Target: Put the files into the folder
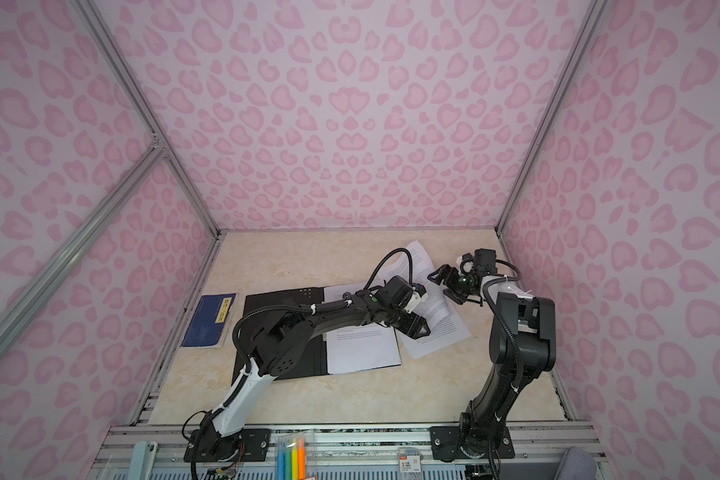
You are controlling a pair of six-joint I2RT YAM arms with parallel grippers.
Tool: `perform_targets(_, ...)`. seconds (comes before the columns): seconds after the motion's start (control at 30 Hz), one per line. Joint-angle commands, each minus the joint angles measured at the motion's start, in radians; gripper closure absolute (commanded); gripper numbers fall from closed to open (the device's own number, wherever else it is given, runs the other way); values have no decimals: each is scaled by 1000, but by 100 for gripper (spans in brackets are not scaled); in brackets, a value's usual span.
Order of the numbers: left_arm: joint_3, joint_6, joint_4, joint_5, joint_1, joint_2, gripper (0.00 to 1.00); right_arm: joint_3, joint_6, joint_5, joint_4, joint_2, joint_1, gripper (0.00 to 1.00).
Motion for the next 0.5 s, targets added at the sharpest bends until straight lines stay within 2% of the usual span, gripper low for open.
perform_targets(0.0, -24, -4, -176, -39, 0, 17, 25, 27, -26, -51, -16, 29, 4, 13)
perform_targets(0.1, -28, -4, -174, -36, 0, 16, 25, 61, -15, -113, 7, 71, 12, 13)
perform_targets(0.47, -60, -5, -152, -25, -2, 2, 26, 259, -72, -171, -38, 200, 69, 13)
